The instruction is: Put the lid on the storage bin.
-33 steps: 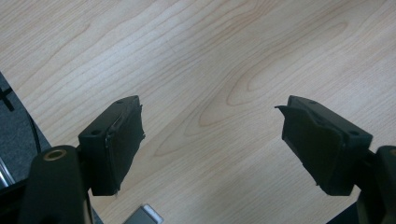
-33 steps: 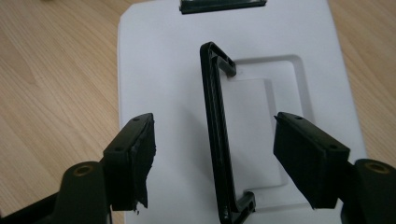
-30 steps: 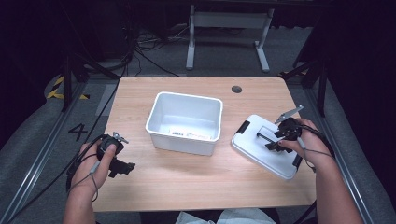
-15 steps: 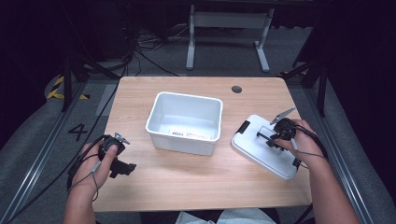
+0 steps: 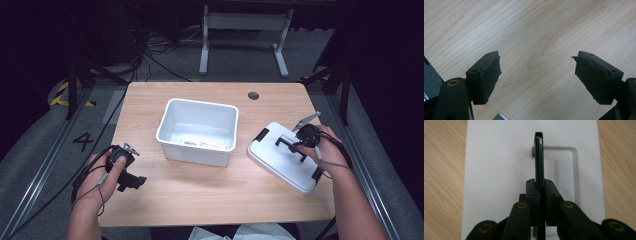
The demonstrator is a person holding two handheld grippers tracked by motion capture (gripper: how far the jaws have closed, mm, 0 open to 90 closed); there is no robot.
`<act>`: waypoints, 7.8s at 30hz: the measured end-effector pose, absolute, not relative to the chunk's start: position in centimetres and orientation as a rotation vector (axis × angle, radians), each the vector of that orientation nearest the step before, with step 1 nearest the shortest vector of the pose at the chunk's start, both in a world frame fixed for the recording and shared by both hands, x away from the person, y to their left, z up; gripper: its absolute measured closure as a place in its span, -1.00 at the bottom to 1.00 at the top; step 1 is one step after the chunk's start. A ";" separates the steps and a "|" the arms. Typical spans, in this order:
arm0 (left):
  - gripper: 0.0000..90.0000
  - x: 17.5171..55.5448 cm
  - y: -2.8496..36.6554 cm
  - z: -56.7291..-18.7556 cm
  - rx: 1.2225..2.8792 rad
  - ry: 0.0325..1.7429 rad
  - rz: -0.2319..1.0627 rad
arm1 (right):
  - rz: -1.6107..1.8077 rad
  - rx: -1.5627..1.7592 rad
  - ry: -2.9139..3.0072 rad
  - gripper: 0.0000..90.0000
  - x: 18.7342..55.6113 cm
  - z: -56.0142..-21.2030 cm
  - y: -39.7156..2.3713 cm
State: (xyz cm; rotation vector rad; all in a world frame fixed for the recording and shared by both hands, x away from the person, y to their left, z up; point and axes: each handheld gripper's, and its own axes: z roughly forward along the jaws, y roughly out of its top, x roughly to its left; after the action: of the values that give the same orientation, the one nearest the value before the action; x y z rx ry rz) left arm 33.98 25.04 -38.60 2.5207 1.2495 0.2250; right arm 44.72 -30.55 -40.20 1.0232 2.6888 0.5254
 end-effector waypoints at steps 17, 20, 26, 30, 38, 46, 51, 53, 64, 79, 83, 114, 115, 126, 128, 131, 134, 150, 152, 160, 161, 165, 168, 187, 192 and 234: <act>-0.54 34.1 25.9 -38.4 2.513 1.252 0.219 | 0.499 0.975 2.683 0.88 44.3 -35.3 -30.2; -0.55 34.0 25.9 -38.3 2.524 1.231 0.205 | 0.509 0.980 2.672 0.88 44.3 -34.2 -30.0; -0.55 34.0 26.0 -38.3 2.520 1.238 0.199 | 0.512 0.948 2.658 0.89 44.2 -32.3 -29.7; -0.55 34.1 26.3 -38.2 2.521 1.238 0.187 | 0.488 0.914 2.648 0.89 44.3 -30.6 -29.1; -0.55 34.6 26.7 -37.9 2.510 1.244 0.195 | 0.495 0.857 2.634 0.89 44.4 -28.2 -28.1; -0.57 35.2 26.8 -37.8 2.516 1.244 0.214 | 0.510 0.801 2.639 0.89 44.4 -25.9 -26.4; -0.57 35.3 26.7 -37.8 2.514 1.238 0.203 | 0.529 0.755 2.641 0.88 44.4 -24.6 -25.1; -0.57 35.4 26.7 -37.8 2.519 1.228 0.212 | 0.538 0.736 2.642 0.89 44.4 -24.2 -24.6; -0.57 35.2 27.0 -37.8 2.513 1.236 0.207 | 0.585 0.607 2.661 0.89 45.0 -22.2 -21.0; -0.58 35.0 27.3 -37.8 2.507 1.241 0.198 | 0.625 0.444 2.703 0.89 45.9 -21.2 -15.3; -0.58 35.0 27.5 -37.9 2.498 1.252 0.192 | 0.612 0.390 2.710 0.89 46.2 -21.0 -13.5; -0.57 35.1 27.7 -37.9 2.498 1.250 0.183 | 0.676 0.154 2.776 0.89 48.0 -24.6 -3.5; -0.57 35.2 27.8 -37.9 2.499 1.245 0.189 | 0.682 0.149 2.781 0.89 48.1 -24.8 -3.3; -0.57 35.1 28.2 -37.9 2.488 1.256 0.185 | 0.674 0.116 2.819 0.89 49.3 -27.3 -1.7; -0.57 35.1 28.1 -37.9 2.487 1.257 0.183 | 0.665 0.127 2.813 0.89 49.4 -27.6 -1.6; -0.57 35.1 28.1 -37.9 2.488 1.255 0.184 | 0.655 0.124 2.821 0.88 49.6 -27.9 -1.7; -0.57 35.1 28.1 -37.9 2.490 1.254 0.183 | 0.638 0.129 2.827 0.88 49.7 -28.1 -1.7; -0.57 35.0 28.1 -37.8 2.493 1.245 0.185 | 0.646 0.140 2.834 0.63 49.1 -28.7 -1.5; -0.57 35.0 28.2 -37.9 2.494 1.252 0.185 | 0.705 0.169 2.837 0.44 49.1 -28.5 -1.7; -0.57 34.8 28.2 -37.9 2.488 1.255 0.185 | 0.837 0.213 2.805 0.17 48.2 -26.8 -2.9; -0.57 34.7 28.3 -37.9 2.490 1.258 0.189 | 0.844 0.228 2.798 0.16 48.1 -26.5 -3.1; -0.57 34.2 28.7 -38.0 2.480 1.279 0.195 | 0.877 0.261 2.765 0.12 47.7 -25.5 -4.4; -0.57 33.7 28.8 -38.0 2.481 1.292 0.191 | 0.879 0.286 2.743 0.10 47.3 -25.1 -5.4; -0.57 32.1 29.3 -38.0 2.477 1.308 0.189 | 1.011 0.512 2.686 -0.12 45.4 -23.5 -13.4; -0.57 32.5 29.1 -37.9 2.475 1.302 0.198 | 1.011 0.588 2.660 -0.13 45.6 -24.0 -16.3; -0.57 34.6 27.1 -39.1 2.449 1.334 0.195 | 0.985 1.000 2.524 -0.22 44.9 -35.2 -29.9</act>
State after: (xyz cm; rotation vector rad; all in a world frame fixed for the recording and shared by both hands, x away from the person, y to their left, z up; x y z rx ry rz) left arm 34.64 27.06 -39.07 2.4493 1.3340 0.1955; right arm 44.86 -29.86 -35.18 1.0003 2.5235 0.9853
